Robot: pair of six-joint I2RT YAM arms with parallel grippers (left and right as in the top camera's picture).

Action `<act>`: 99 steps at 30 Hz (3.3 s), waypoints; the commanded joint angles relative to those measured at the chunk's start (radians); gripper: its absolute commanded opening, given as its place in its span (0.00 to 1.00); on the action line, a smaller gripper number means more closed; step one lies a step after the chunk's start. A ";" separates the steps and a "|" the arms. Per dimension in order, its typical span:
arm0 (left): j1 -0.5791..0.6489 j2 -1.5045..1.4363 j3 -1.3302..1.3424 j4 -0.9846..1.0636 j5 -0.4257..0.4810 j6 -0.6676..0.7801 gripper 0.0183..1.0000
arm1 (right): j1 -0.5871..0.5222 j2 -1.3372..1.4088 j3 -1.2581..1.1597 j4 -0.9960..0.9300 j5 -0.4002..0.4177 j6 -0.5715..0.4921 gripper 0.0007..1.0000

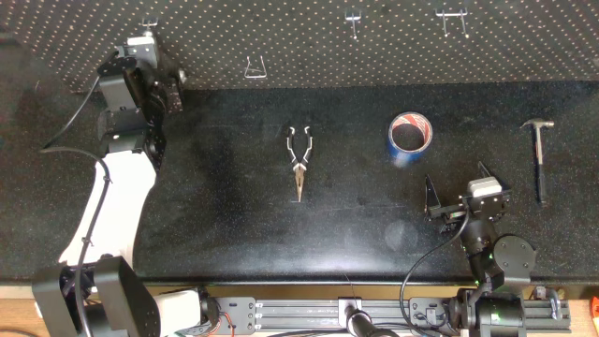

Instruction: Place Tools Onto Pegboard

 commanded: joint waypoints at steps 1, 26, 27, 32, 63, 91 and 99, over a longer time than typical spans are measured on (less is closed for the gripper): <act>0.002 -0.154 0.027 -0.172 -0.023 0.004 1.00 | 0.002 -0.009 -0.005 0.000 -0.009 0.015 0.98; -0.514 0.055 0.245 -0.906 0.083 -0.467 0.99 | 0.002 -0.009 -0.005 0.000 -0.009 0.015 0.98; -0.553 0.134 0.293 -0.906 0.083 -0.477 1.00 | 0.002 -0.009 -0.005 0.000 -0.009 0.015 0.98; -0.626 0.332 0.487 -0.932 0.086 -0.537 1.00 | 0.002 -0.009 -0.005 0.000 -0.009 0.015 0.98; -0.628 0.572 0.576 -0.921 -0.004 -0.653 1.00 | 0.002 -0.009 -0.005 0.000 -0.009 0.015 0.98; -0.647 0.615 0.575 -0.906 0.014 -0.624 1.00 | 0.002 -0.009 -0.005 0.000 -0.009 0.015 0.98; -0.647 0.615 0.575 -0.906 0.014 -0.624 0.71 | 0.002 -0.009 -0.005 0.000 -0.009 0.015 0.98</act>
